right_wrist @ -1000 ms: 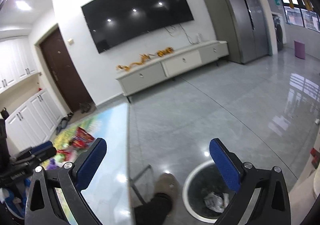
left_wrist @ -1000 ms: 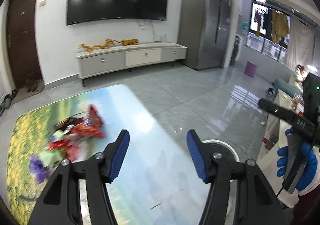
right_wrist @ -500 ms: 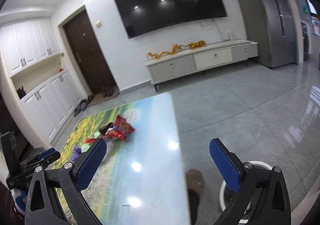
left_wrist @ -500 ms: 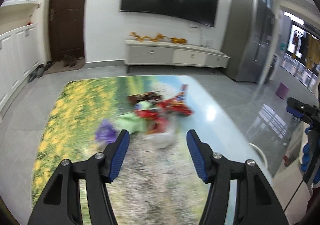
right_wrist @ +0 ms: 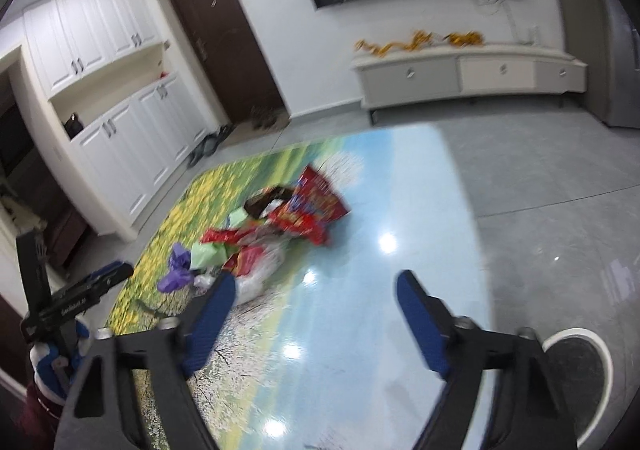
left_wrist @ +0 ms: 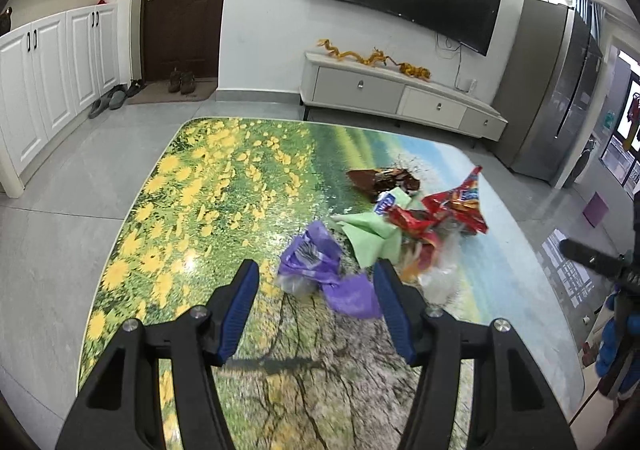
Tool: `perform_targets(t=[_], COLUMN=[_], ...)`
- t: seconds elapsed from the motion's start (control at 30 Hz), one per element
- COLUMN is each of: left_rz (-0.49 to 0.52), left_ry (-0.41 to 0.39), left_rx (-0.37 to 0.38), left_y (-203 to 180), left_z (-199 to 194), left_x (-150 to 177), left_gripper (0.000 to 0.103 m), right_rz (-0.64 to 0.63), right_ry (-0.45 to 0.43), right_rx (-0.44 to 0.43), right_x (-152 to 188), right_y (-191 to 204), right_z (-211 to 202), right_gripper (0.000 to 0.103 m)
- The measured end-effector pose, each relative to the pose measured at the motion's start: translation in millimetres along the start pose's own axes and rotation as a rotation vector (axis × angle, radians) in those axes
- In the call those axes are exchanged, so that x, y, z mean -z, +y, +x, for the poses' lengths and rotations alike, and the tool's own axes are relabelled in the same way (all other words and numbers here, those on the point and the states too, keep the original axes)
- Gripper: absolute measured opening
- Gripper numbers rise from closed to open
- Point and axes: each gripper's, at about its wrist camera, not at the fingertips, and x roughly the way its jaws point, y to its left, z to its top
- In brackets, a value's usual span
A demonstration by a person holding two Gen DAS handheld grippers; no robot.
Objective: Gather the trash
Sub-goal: 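Grasp the purple plastic bag with the left gripper while the right grasps the clear plastic bag, then carry the purple bag with the left gripper toward the bin while the right carries a clear cup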
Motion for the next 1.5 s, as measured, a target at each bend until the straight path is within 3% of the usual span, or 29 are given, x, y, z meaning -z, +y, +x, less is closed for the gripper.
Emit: perform_targets(t=[0.33,0.6,1.1,1.27,1.5], left_rz=[0.007,-0.019,-0.051,-0.060,-0.077], left_ry=[0.071,0.117,0.119,0.124,0.114], left_rx=[-0.017,-0.018,0.002,0.008,0.016], left_y=[3.9,11.4,19.9,21.2,24.4], left_z=[57.9,86.8,90.6,89.6,84.5], left_x=[-11.6,-9.6,-5.1,-2.7,-0.2], left_gripper=[0.058,0.058,0.057,0.046,0.042], right_rz=[-0.008,0.006,-0.041,-0.047,-0.049], right_ry=[0.131,0.182,0.198,0.202,0.196], right_rx=[-0.105,-0.158,-0.166,-0.178,-0.193], right_x=[1.7,-2.0,-3.9,-0.4,4.7], right_y=[11.7,13.5,29.9,31.0,28.7], right_z=[84.2,116.2,121.7,121.8,116.2], right_gripper=[0.065,0.058,0.038,0.022,0.013])
